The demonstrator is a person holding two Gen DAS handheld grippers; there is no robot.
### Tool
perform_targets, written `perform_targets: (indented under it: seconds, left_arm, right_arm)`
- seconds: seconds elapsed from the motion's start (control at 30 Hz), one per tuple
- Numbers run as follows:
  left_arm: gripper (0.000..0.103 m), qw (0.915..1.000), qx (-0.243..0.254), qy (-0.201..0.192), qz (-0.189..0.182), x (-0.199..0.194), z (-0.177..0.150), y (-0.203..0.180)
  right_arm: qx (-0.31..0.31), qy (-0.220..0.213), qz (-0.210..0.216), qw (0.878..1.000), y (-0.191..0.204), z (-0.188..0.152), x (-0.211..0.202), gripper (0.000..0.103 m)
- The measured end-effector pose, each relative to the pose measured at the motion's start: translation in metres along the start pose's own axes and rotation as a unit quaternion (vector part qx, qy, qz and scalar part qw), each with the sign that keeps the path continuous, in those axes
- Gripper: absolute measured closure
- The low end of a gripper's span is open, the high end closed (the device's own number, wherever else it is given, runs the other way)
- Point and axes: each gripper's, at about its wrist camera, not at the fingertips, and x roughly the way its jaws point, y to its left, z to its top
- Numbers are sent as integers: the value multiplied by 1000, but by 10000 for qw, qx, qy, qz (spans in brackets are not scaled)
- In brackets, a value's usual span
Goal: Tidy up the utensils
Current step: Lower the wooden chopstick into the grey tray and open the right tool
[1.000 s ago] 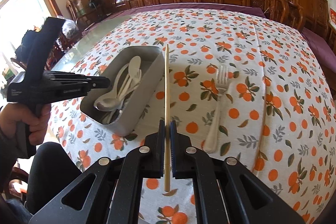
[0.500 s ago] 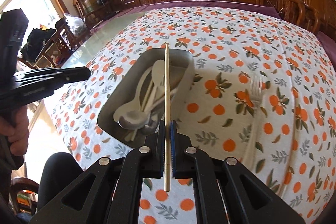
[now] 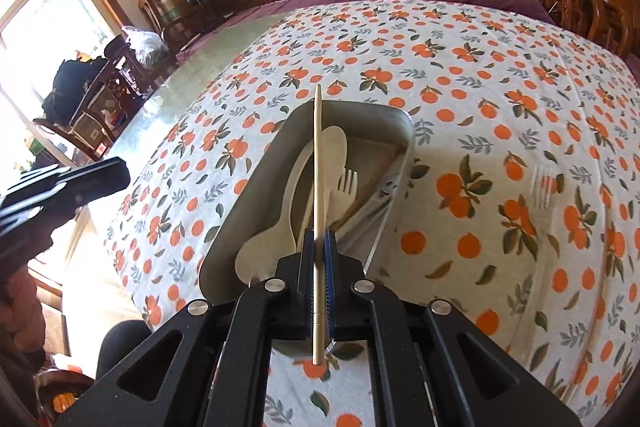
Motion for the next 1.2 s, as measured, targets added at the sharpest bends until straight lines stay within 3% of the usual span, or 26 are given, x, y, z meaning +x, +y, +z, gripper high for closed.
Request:
perform_targets:
  seconds: [0.33,0.77,1.13,1.2]
  left_arm:
    - [97,10000,-65,37,9,0,-6,7]
    - [97,9999,-89,53,25,0,-8,10]
    - [96,10000,-38,45,-46,0,-5,-4]
    - [89,10000,-24,39,-64,0,-3,-10]
  right_arm:
    - [363,282,134,9989,1,2,31,97]
    - [385,326,265,9984,5,8,39,94]
    - [76,-138,110,9998,-18,-3,-12,94]
    - [-7,-221,18,9998,-22,-5,-24,94]
